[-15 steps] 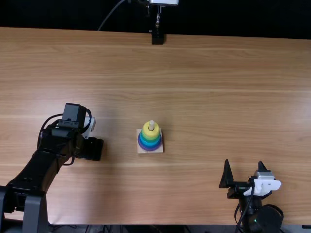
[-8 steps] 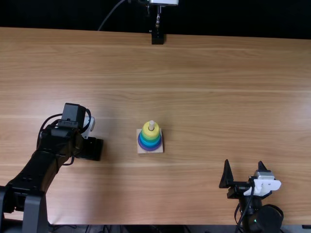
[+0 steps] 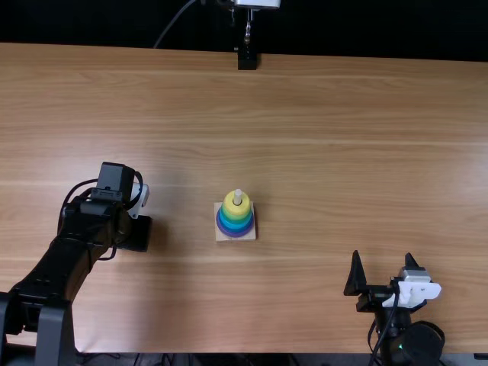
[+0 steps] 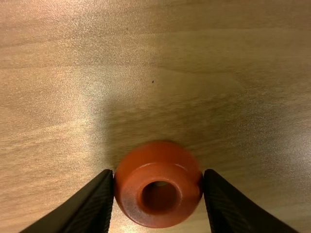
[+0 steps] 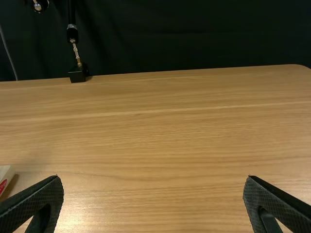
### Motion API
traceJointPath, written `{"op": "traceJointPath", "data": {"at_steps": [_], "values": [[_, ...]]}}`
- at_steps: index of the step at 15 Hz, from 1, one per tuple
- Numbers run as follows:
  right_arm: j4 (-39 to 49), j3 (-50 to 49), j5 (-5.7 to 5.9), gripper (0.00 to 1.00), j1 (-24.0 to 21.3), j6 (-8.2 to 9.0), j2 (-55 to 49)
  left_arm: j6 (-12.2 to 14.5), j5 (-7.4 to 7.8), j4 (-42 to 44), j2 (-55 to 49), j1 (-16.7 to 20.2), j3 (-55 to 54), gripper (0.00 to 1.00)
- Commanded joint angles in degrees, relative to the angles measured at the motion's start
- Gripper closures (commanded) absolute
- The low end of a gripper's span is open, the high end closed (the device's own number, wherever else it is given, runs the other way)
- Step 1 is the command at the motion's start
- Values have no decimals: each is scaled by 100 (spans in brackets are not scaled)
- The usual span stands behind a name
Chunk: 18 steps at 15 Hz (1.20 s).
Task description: Build the Hanoi tower: stack the rings onto the peg from bottom to top in this color order: purple, dark blue, light blue, dark green, light green, yellow, orange.
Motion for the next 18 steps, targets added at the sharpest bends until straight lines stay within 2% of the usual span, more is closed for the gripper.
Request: {"op": "traceJointPath", "data": {"at_steps": [1,4,5,9,14,15,16,17,18], "values": [[-388,-283,43,0,-39,-27,-73,-42,49,-15,63,-29,-110,81],[-388,-283,43,0,-39,-27,-73,-63,49,-152,19,-20,-84,98],[-388,-283,43,0,-39,-27,-73,-52,49,-521,1,-20,13,100],[-388,-283,43,0,-39,-27,-73,-21,39,-2314,-271,15,962,99],[-388,-283,43,0,-39,-27,-73,-63,70,-2937,-728,6,1876,99],[-388,-283,43,0,-39,-27,-73,-73,144,-3169,-737,-20,2166,99],[-388,-283,43,0,-39,-27,-73,-84,281,-3443,-737,-29,2491,99],[-388,-283,43,0,-39,-27,-73,-126,323,-3802,-719,-55,2825,99],[-388,-283,43,0,-39,-27,-73,-305,334,-4055,-711,-126,3150,99]]}}
